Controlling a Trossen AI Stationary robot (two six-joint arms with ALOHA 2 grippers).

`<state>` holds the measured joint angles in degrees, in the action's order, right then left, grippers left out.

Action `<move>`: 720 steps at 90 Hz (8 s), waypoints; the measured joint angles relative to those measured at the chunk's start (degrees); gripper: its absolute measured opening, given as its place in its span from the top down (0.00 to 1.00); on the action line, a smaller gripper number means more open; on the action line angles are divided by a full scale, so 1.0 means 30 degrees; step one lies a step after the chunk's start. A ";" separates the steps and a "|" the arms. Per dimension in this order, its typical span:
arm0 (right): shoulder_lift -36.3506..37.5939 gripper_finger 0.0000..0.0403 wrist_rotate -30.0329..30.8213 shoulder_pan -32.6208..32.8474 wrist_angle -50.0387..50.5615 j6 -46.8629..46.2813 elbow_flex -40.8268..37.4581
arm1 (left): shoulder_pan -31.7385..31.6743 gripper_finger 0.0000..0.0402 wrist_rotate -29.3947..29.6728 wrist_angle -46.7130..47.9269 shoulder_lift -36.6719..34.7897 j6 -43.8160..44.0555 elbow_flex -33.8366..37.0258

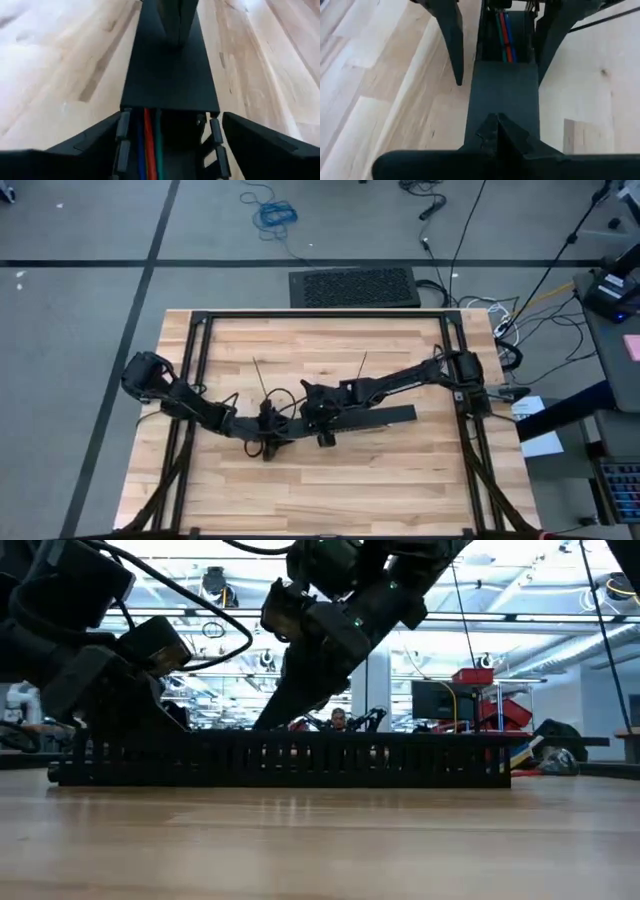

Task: Ziptie cables
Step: Close the black cable duct

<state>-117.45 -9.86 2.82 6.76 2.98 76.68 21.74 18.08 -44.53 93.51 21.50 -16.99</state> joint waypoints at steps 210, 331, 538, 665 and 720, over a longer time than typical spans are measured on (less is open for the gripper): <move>-0.1887 1.00 -0.1459 -0.0145 -0.4160 -0.1715 -0.0077 | 0.2798 0.19 0.3520 0.7554 -0.4983 0.2534 0.0597; 0.0849 1.00 -0.0788 0.0396 -0.2393 -0.0983 -0.0143 | 0.1568 0.40 0.3740 0.2129 0.0526 0.0429 -0.0470; 0.1326 1.00 0.2000 0.1057 0.4502 -0.1170 -0.0077 | 0.0879 0.21 0.4136 0.5371 0.0885 -0.0301 -0.4105; 0.1743 1.00 0.1437 0.1445 0.0508 -0.0974 -0.0283 | 0.0969 0.40 0.4766 -0.2989 0.5596 -0.1252 -0.3023; -0.0140 1.00 0.1545 0.1025 0.0134 -0.0778 -0.0041 | 0.0118 0.41 0.3190 -0.2791 0.5589 -0.1426 -0.2980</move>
<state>-117.87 -5.23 5.89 7.17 0.64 76.55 22.09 27.65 -52.90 110.28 17.22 -25.93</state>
